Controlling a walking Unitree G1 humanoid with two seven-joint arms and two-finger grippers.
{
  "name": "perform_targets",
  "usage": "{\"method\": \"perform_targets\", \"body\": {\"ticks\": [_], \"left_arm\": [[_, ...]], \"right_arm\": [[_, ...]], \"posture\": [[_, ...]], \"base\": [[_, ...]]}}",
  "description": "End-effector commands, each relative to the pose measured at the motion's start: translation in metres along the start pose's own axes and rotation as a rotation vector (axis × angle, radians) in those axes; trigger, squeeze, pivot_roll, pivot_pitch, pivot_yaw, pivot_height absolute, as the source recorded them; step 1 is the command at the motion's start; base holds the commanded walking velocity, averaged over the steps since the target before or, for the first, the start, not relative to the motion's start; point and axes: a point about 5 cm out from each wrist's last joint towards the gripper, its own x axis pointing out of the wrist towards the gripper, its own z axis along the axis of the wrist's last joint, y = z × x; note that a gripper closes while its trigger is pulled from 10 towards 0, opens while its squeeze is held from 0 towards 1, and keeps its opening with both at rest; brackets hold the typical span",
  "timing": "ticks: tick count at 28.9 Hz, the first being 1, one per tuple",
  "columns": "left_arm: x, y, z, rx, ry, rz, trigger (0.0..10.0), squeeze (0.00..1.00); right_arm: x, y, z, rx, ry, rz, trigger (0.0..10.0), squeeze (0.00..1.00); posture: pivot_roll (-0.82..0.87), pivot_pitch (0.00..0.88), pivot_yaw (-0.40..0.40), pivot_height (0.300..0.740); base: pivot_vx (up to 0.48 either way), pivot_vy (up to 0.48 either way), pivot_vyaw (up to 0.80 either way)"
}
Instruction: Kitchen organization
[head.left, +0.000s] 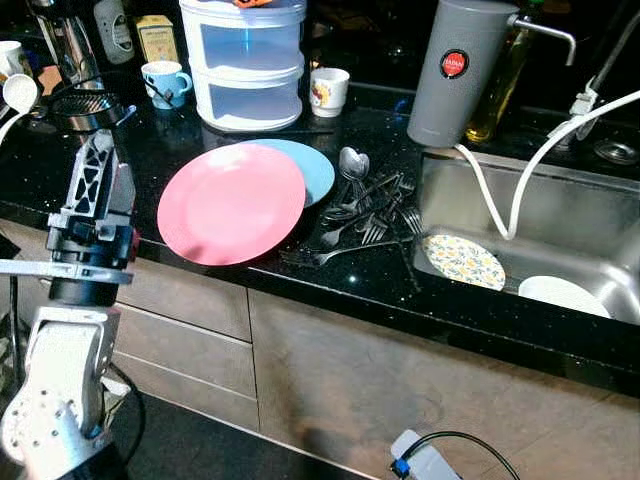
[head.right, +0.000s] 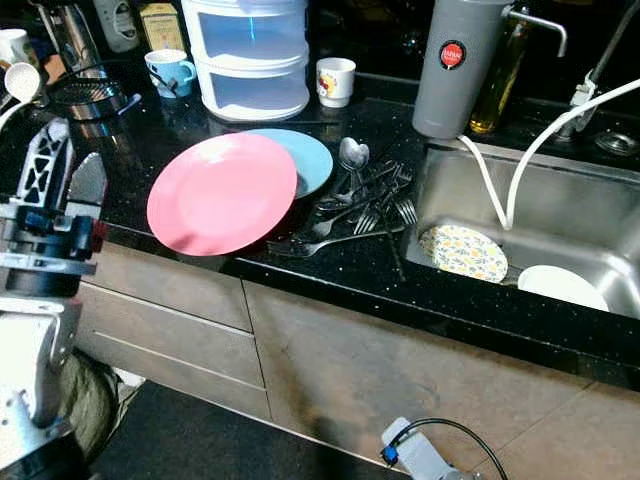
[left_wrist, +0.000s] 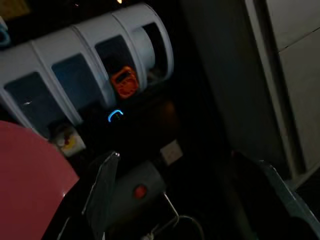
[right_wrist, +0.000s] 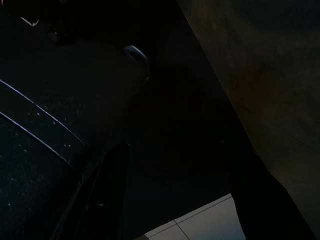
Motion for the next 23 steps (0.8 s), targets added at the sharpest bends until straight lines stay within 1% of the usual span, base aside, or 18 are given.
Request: {"method": "perform_targets", "body": {"ticks": [1, 3, 5, 9, 10, 13, 17, 23], "left_arm": [[-0.011, 0.005, -0.01, -0.051, 0.024, 0.055, 10.0, 0.0], [-0.025, 0.013, -0.017, -0.067, 0.088, 0.13, 10.0, 0.0], [-0.025, 0.013, -0.017, -0.067, 0.088, 0.13, 10.0, 0.0], [-0.041, 0.026, -0.024, -0.026, 0.188, 0.206, 10.0, 0.0], [-0.041, 0.026, -0.024, -0.026, 0.188, 0.206, 10.0, 0.0], [-0.046, 0.031, -0.027, 0.003, 0.23, 0.236, 10.0, 0.0], [-0.052, 0.032, -0.028, 0.024, 0.252, 0.256, 10.0, 0.0], [-0.057, 0.035, -0.028, 0.047, 0.253, 0.292, 10.0, 0.0]], "right_arm": [[0.0, 0.001, -0.001, 0.003, 0.004, 0.002, 10.0, 0.0], [0.0, 0.001, -0.001, 0.004, 0.004, 0.003, 10.0, 0.0], [0.0, 0.001, -0.001, 0.004, 0.004, 0.003, 10.0, 0.0], [0.0, 0.001, -0.002, 0.004, 0.006, 0.002, 10.0, 0.0], [0.0, 0.001, -0.002, 0.004, 0.006, 0.002, 10.0, 0.0], [0.0, 0.001, -0.002, 0.006, 0.006, 0.002, 10.0, 0.0], [0.0, 0.0, -0.002, 0.006, 0.007, 0.002, 10.0, 0.0], [0.0, 0.0, -0.002, 0.006, 0.007, 0.003, 10.0, 0.0]], "posture": [[0.07, 0.015, 0.01, 0.74], [0.07, 0.014, 0.01, 0.74], [0.07, 0.014, 0.01, 0.74], [0.06, 0.011, 0.013, 0.74], [0.06, 0.011, 0.013, 0.74], [0.06, 0.014, 0.013, 0.74], [0.06, 0.017, 0.013, 0.74], [0.07, 0.024, 0.012, 0.74]], "base": [[0.0, 0.0, 0.0], [0.0, 0.0, 0.0], [0.0, 0.0, 0.0], [0.0, 0.0, 0.0], [0.0, 0.0, 0.0], [0.0, 0.0, 0.0], [0.0, 0.0, 0.0], [0.0, 0.0, 0.0]]}}
